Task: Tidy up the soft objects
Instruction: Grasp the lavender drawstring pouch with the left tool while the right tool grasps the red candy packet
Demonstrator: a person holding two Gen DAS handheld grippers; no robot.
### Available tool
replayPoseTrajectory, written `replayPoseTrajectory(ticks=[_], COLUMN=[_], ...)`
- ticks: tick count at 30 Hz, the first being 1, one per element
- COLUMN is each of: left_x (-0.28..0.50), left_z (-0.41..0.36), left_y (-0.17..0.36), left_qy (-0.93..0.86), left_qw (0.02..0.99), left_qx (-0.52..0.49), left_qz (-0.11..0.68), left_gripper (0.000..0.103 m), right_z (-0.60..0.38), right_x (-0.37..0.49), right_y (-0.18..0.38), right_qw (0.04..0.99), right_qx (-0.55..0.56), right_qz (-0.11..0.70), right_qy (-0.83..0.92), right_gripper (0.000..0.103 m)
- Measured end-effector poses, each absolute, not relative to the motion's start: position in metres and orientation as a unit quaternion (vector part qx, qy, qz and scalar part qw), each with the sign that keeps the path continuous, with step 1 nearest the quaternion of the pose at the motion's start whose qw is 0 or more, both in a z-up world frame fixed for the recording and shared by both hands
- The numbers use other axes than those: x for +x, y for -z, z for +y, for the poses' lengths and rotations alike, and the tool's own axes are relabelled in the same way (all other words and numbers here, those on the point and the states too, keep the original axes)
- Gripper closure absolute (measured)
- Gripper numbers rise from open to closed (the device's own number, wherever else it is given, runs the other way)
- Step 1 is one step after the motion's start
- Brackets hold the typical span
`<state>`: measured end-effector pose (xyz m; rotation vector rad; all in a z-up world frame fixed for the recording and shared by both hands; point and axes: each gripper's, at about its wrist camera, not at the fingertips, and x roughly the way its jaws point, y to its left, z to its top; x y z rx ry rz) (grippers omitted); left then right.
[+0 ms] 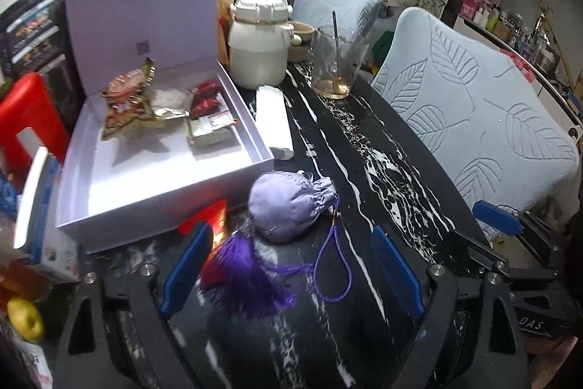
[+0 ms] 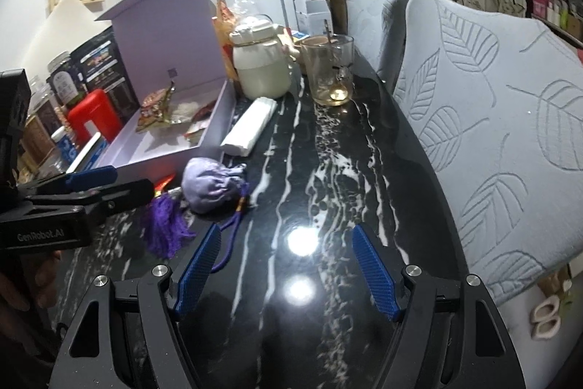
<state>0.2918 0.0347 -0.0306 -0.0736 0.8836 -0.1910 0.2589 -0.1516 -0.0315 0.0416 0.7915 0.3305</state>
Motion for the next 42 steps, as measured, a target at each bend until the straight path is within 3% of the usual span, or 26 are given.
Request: replayPoseTrajectory(ticks=[21,23,25,28,42], left_x=[0.364,0.363,0.361,0.356,0.309], left_z=[0.016,0.014,0.011,0.01,0.044], left_y=[0.099,0.101,0.102,0.097,0.028], left_qy=[0.074,0.073,0.072,0.079,0.087], left_qw=[0.864,0.867,0.869,0.872,0.901], left_qx=[-0.048,-0.042,-0.025,-0.024,-0.056], left_qz=[0.495,0.491,0.489,0.482,0.421], left_gripper=[0.013,0.027,0.033,0.038,0.038], right_z=[-0.168,-0.167,-0.167,-0.166,-0.158], right_x=[0.31,0.311,0.311,0.31,0.288], right_y=[0.058,0.059,0.06,0.061,0.039], right_qw=[0.896,0.896,0.895,0.894,0.9], right_qx=[0.02,0.02,0.02,0.018,0.03], right_qz=[0.418,0.419,0.421,0.424,0.407], right_qy=[-0.146,-0.144,-0.142,-0.14,-0.155], right_gripper=[0.028,0.028,0.028,0.028,0.028])
